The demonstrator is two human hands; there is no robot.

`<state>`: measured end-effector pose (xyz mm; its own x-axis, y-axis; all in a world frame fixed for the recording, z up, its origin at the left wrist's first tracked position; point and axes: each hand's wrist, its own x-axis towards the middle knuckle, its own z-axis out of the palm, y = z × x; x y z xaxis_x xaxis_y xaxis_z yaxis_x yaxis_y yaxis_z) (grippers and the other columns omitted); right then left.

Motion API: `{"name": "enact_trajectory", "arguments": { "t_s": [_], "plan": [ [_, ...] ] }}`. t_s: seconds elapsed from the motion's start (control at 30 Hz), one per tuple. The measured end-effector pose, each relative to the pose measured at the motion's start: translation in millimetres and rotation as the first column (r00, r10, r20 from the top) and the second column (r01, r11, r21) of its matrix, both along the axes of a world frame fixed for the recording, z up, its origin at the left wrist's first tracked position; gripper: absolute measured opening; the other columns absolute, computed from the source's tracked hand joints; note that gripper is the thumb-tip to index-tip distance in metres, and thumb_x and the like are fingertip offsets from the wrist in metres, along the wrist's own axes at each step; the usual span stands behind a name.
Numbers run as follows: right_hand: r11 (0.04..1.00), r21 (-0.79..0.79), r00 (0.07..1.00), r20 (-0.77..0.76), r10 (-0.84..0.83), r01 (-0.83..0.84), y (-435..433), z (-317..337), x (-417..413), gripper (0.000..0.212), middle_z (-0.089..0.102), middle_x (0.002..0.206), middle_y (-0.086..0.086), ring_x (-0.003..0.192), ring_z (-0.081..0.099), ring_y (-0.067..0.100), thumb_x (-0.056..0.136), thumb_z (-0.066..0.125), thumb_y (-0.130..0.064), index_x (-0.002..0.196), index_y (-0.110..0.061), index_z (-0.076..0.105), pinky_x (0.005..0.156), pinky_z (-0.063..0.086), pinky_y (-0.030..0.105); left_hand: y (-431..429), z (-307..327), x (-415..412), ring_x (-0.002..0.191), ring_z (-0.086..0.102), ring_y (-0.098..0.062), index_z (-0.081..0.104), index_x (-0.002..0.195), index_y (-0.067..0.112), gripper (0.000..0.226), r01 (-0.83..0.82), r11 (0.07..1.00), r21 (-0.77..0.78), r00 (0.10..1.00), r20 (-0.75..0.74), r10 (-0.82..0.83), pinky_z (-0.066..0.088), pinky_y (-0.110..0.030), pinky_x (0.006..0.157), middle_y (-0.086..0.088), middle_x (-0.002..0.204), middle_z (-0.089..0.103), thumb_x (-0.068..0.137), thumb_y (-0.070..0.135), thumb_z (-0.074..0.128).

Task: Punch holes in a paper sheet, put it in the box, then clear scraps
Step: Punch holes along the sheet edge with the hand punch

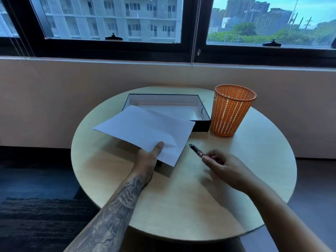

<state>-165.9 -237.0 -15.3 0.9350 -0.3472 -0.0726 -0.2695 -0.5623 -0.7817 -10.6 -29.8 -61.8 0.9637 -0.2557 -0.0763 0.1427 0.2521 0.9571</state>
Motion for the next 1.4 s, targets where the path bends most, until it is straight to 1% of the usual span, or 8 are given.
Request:
{"name": "enact_trajectory", "arguments": {
  "t_s": [0.07, 0.17, 0.3, 0.43, 0.57, 0.77, 0.97, 1.4],
  "plan": [
    [0.962, 0.251, 0.993, -0.020, 0.113, -0.105, 3, 8, -1, 0.041, 0.075, 0.101, 0.007, 0.092, 0.070, 0.026, 0.095, 0.050, -0.056, 0.109, -0.022, 0.069, 0.077, 0.053, 0.037, 0, 0, -1, 0.097, 0.072, -0.025, 0.072, 0.094, 0.014, 0.010, 0.004, 1.000, -0.003, 1.000, -0.005, -0.004, 0.056, -0.041, 0.091, 0.005, 0.093, 0.078, 0.088, 0.020, 0.076],
    [0.720, 0.666, 0.962, -0.014, 0.273, -0.195, 4, 12, -2, 0.062, 0.072, 0.107, 0.023, 0.092, 0.068, 0.033, 0.101, 0.037, -0.052, 0.122, 0.001, 0.061, 0.077, 0.053, 0.040, 2, -2, -1, 0.101, 0.072, -0.024, 0.072, 0.101, 0.012, 0.020, 0.011, 1.000, -0.002, 1.000, 0.004, -0.011, 0.054, -0.043, 0.096, 0.002, 0.102, 0.078, 0.086, 0.025, 0.077],
    [0.555, 0.807, 0.924, -0.033, 0.382, -0.201, 4, 12, -1, 0.072, 0.066, 0.099, 0.024, 0.086, 0.066, 0.033, 0.100, 0.035, -0.055, 0.127, 0.008, 0.059, 0.075, 0.055, 0.043, 2, -1, -2, 0.101, 0.072, -0.023, 0.072, 0.100, 0.013, 0.014, 0.009, 0.999, -0.044, 1.000, 0.001, -0.009, 0.055, -0.040, 0.094, 0.002, 0.103, 0.078, 0.088, 0.020, 0.075],
    [0.549, 0.808, 0.891, -0.067, 0.450, -0.216, 4, 13, 2, 0.065, 0.066, 0.104, 0.023, 0.094, 0.066, 0.034, 0.097, 0.042, -0.052, 0.123, 0.004, 0.061, 0.084, 0.055, 0.048, 2, 1, -4, 0.094, 0.072, -0.022, 0.073, 0.093, 0.016, 0.005, 0.009, 0.998, -0.065, 1.000, -0.003, -0.009, 0.055, -0.038, 0.086, 0.004, 0.096, 0.078, 0.089, 0.019, 0.074],
    [0.620, 0.755, 0.884, -0.123, 0.452, -0.212, 5, 17, 7, 0.052, 0.065, 0.113, 0.033, 0.106, 0.065, 0.044, 0.095, 0.045, -0.044, 0.114, 0.003, 0.059, 0.087, 0.052, 0.052, 3, 3, -7, 0.088, 0.069, -0.023, 0.073, 0.091, 0.016, 0.003, 0.018, 0.997, -0.075, 1.000, -0.004, -0.019, 0.054, -0.038, 0.078, 0.003, 0.091, 0.076, 0.089, 0.018, 0.074],
    [0.888, 0.402, 0.873, -0.322, 0.366, -0.224, 15, 22, 17, 0.051, 0.069, 0.082, 0.021, 0.071, 0.067, 0.032, 0.100, 0.050, -0.049, 0.100, 0.000, 0.064, 0.075, 0.056, 0.049, 2, 3, -7, 0.093, 0.072, -0.021, 0.072, 0.096, 0.015, 0.009, -0.002, 0.999, -0.054, 1.000, -0.007, 0.002, 0.058, -0.035, 0.078, 0.003, 0.097, 0.077, 0.088, 0.018, 0.075],
    [0.911, 0.347, 0.866, -0.359, 0.347, -0.221, 20, 21, 22, 0.052, 0.069, 0.075, 0.019, 0.064, 0.065, 0.031, 0.098, 0.053, -0.050, 0.094, 0.000, 0.065, 0.067, 0.055, 0.041, 0, 7, -9, 0.051, 0.055, -0.021, 0.069, 0.087, 0.009, 0.014, 0.004, 1.000, 0.025, 1.000, 0.006, -0.004, 0.043, -0.027, 0.043, -0.005, 0.071, 0.064, 0.090, 0.022, 0.072],
    [0.915, 0.322, 0.851, -0.380, 0.362, -0.245, 21, 18, 29, 0.058, 0.069, 0.074, 0.017, 0.059, 0.066, 0.030, 0.093, 0.058, -0.058, 0.091, -0.001, 0.068, 0.058, 0.054, 0.034, 0, 5, -9, 0.050, 0.055, -0.022, 0.069, 0.083, 0.011, 0.015, 0.007, 0.998, 0.056, 0.999, 0.033, -0.009, 0.042, -0.028, 0.044, -0.005, 0.070, 0.064, 0.091, 0.024, 0.072]
  ]
}}
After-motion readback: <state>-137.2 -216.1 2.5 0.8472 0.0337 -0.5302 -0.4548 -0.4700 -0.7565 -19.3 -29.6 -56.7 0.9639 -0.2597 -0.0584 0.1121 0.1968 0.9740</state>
